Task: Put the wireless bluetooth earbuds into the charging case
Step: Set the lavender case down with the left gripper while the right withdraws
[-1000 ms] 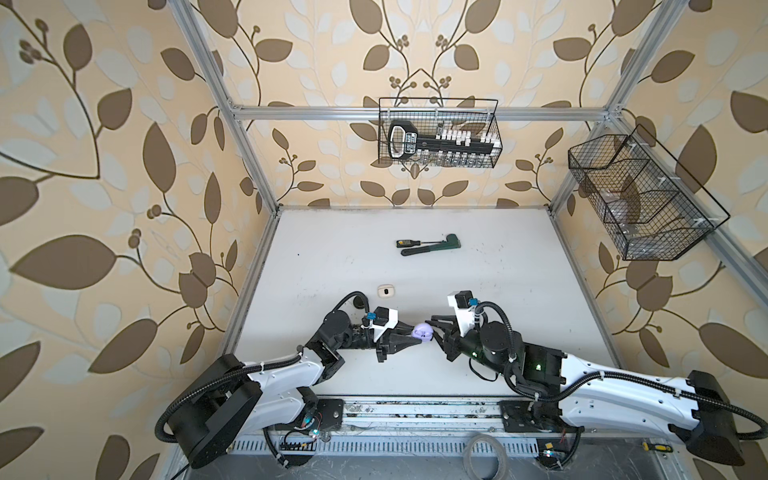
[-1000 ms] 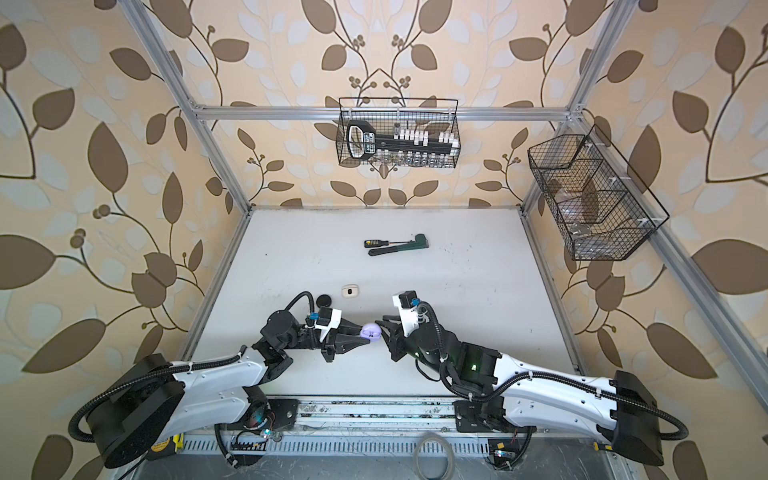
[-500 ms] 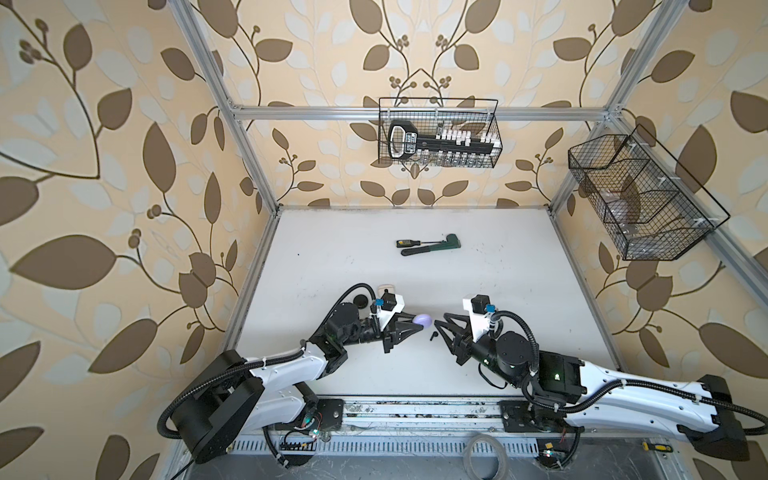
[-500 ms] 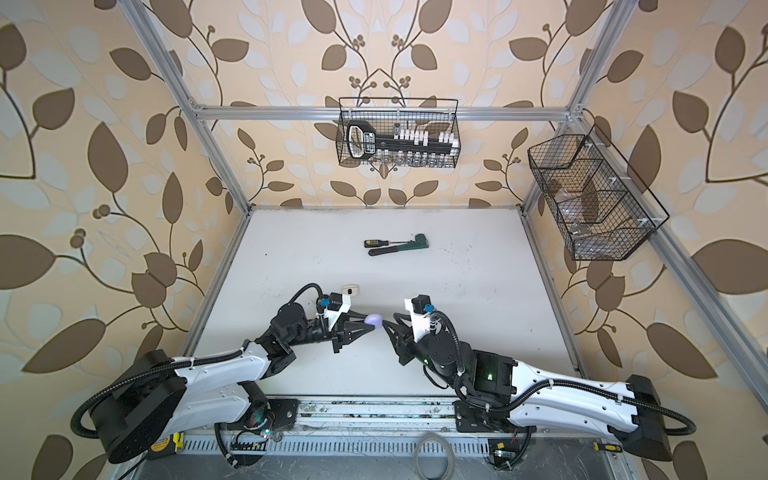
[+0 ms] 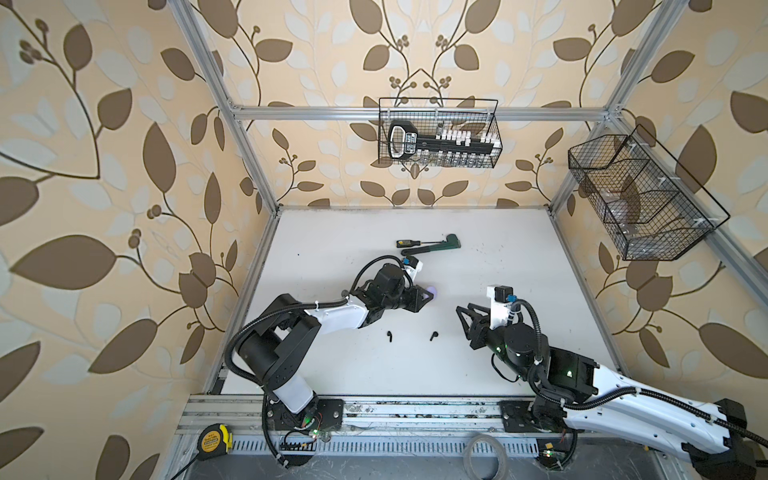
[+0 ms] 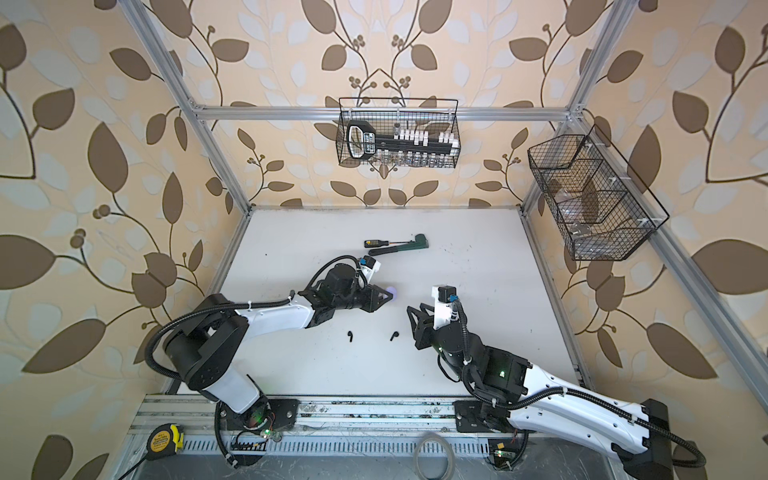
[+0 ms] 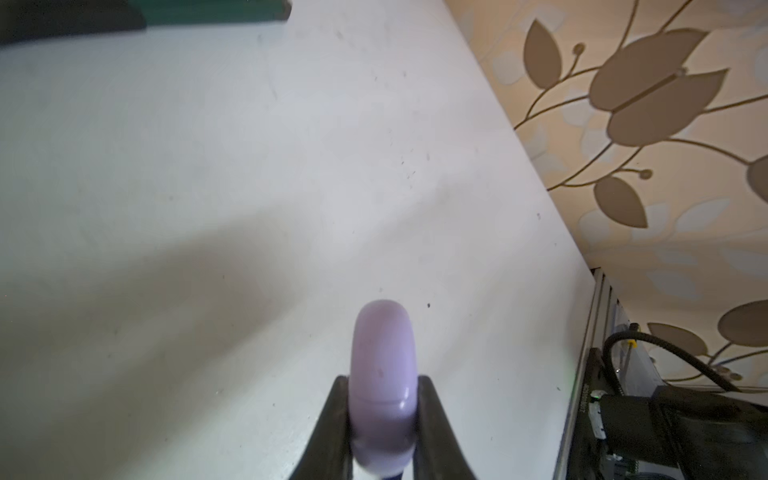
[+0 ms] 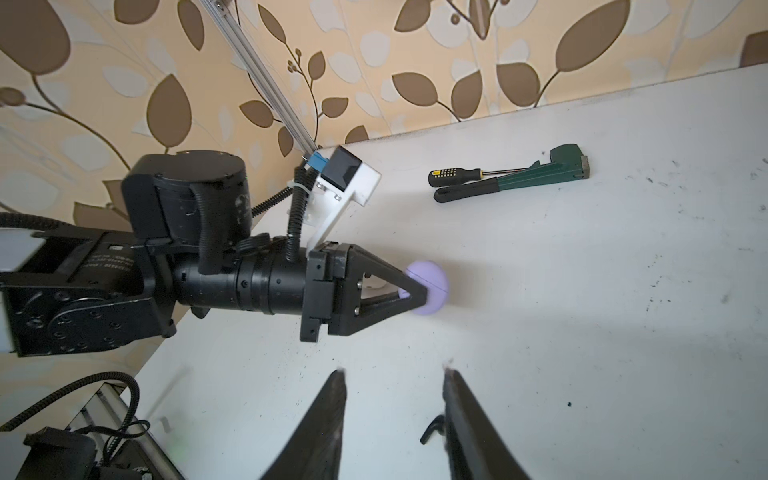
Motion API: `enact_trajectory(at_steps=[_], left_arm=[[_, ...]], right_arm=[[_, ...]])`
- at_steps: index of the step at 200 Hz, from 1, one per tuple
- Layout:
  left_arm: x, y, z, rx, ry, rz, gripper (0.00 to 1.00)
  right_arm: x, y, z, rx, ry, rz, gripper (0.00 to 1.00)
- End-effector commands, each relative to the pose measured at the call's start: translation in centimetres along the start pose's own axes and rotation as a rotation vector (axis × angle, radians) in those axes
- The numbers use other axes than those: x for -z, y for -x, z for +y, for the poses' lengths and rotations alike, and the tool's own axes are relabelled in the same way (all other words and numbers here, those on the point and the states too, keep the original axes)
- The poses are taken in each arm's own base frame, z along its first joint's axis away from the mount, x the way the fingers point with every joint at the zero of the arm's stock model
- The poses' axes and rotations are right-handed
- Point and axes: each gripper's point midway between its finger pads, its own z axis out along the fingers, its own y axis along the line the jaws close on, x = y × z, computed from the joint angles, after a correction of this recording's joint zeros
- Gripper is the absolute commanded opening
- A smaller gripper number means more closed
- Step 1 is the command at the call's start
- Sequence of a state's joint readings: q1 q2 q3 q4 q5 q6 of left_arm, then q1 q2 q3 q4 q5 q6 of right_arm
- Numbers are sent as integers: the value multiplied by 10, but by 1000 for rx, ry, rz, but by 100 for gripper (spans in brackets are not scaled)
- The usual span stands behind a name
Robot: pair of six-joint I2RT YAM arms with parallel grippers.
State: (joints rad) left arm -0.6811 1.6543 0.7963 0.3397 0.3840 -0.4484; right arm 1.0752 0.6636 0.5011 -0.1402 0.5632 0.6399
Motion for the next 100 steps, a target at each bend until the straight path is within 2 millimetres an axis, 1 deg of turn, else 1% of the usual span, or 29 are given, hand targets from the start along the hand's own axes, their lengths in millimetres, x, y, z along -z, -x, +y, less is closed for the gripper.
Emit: enact_trajectory(at_steps=[1,26,61,73,100], left_arm=[[-9,-10,8,107,32,62,0],[-21,-14,17,175,26,98,0],[-25,-15,49,308,47,99,0],[-29,-19,57,358,36,117,0],[-38,-25,58,384,2,148,0]], right_arm=[[-8,-16,-3,10,-7,58,39],[-14,-23,0,17,-3,81,39],[-21,-29,1,18,-5,95,40],[-22,-30,2,16,0,102,39],[-23,-30,3,13,2,102,40]])
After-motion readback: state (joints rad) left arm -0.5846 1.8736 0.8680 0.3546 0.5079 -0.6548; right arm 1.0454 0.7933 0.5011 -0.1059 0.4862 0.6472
